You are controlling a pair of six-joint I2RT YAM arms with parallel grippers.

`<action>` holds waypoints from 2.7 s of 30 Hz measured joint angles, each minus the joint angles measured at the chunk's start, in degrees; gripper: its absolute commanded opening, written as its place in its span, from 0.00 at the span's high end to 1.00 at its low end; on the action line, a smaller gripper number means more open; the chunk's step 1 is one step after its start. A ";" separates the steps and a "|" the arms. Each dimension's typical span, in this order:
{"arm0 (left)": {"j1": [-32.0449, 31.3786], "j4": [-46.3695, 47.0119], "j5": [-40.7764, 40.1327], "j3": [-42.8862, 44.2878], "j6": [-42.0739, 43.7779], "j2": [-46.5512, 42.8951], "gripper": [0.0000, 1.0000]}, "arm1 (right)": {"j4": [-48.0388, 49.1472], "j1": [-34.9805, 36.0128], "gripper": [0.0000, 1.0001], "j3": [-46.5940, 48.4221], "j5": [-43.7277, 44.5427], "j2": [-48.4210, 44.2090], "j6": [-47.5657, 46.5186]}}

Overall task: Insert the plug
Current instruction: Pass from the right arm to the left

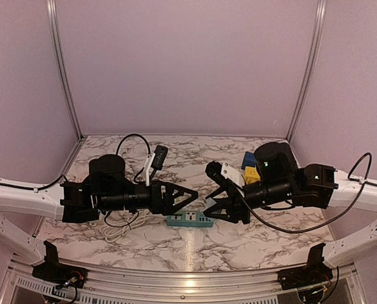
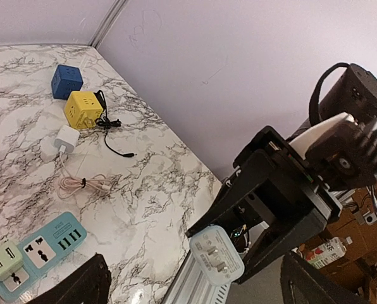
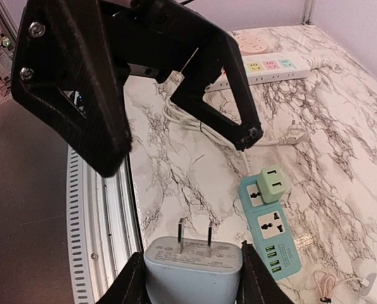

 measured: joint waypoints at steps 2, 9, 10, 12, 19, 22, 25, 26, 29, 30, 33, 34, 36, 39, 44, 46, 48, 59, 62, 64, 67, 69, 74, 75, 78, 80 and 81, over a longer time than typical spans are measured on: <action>0.59 0.00 0.55 0.37 -2.43 1.18 0.10 | -0.09 1.90 0.90 0.00 3.45 0.00 -0.48; 0.81 -0.09 1.79 2.25 -7.19 5.14 0.28 | -0.35 7.87 0.91 0.15 14.80 0.59 -1.09; 0.81 -0.07 1.81 2.25 -7.76 5.22 0.30 | -0.35 8.07 0.91 0.17 15.87 0.70 -1.07; 0.81 -0.04 1.81 2.25 -8.35 5.35 0.35 | -0.42 8.22 0.91 0.26 18.27 0.81 -1.05; 0.81 0.96 1.95 2.23 -9.44 5.35 0.36 | -0.52 8.26 0.92 0.81 23.85 0.81 -0.96; 0.81 1.40 2.25 2.23 -9.73 5.46 0.36 | -0.59 8.26 0.93 0.81 25.00 0.81 -0.81; 0.81 1.64 2.40 2.25 -10.03 6.08 0.39 | -0.59 8.26 0.93 0.81 25.57 0.81 -0.74; 0.81 1.75 2.43 2.25 -10.14 6.36 0.39 | -0.59 8.26 0.93 0.81 25.73 0.81 -0.72; 0.81 1.84 2.56 2.25 -10.40 7.08 0.39 | -0.59 8.31 0.94 0.81 26.16 0.81 -0.66; 0.83 1.86 2.56 2.25 -10.43 7.32 0.39 | -0.59 8.31 0.94 0.81 26.16 0.81 -0.66; 0.90 2.14 2.60 2.25 -10.47 7.91 0.41 | -0.59 8.31 0.95 0.81 26.16 0.81 -0.66; 0.92 2.27 2.58 2.25 -10.47 8.07 0.42 | -0.59 8.31 0.95 0.81 26.14 0.83 -0.66; 1.01 2.56 2.60 2.25 -10.58 8.24 0.43 | -0.59 8.33 0.95 0.81 26.12 0.83 -0.66; 1.11 2.84 2.62 2.25 -10.67 8.46 0.43 | -0.59 8.37 0.95 0.81 26.08 0.83 -0.66; 1.42 3.04 2.86 2.27 -10.67 9.57 0.44 | -0.59 8.41 0.96 0.81 25.88 0.96 -0.66; 1.66 3.10 3.10 2.38 -10.67 10.05 0.44 | -0.72 8.44 0.96 0.81 25.88 1.14 -0.66; 1.77 3.10 3.30 2.75 -10.69 10.40 0.44 | -0.70 8.48 0.96 0.81 25.90 1.38 -0.66; 2.43 5.38 4.61 3.23 -11.69 11.32 0.51 | -0.70 8.83 0.96 0.81 25.88 1.75 -0.68; 2.47 5.64 5.01 3.28 -11.67 11.63 0.52 | -0.72 8.83 0.96 0.81 25.88 1.75 -0.70; 2.47 5.70 5.27 3.41 -11.72 11.85 0.54 | -0.72 8.83 0.96 0.81 25.86 1.79 -0.70; 2.54 5.86 5.40 3.74 -11.80 12.09 0.58 | -0.72 8.83 0.96 0.81 25.86 2.12 -0.70; 2.64 6.05 5.40 3.91 -11.91 12.09 0.62 | -0.72 8.85 0.96 0.81 25.86 2.38 -0.70; 2.69 6.47 5.68 4.09 -12.11 12.17 0.70 | -0.76 8.85 0.96 0.81 25.97 2.62 -0.70; 2.69 6.54 5.81 4.09 -12.20 12.26 0.71 | -0.76 8.85 0.96 0.81 26.14 2.62 -0.70; 2.69 6.73 6.25 4.17 -12.28 12.83 0.72 | -0.81 8.85 0.96 0.81 26.45 2.62 -0.70; 2.69 6.88 6.56 4.22 -12.41 13.18 0.72 | -0.83 8.85 0.96 0.81 26.60 2.64 -0.70; 2.69 6.91 6.80 4.26 -12.55 13.29 0.72 | -0.85 8.85 0.96 0.81 26.64 2.67 -0.70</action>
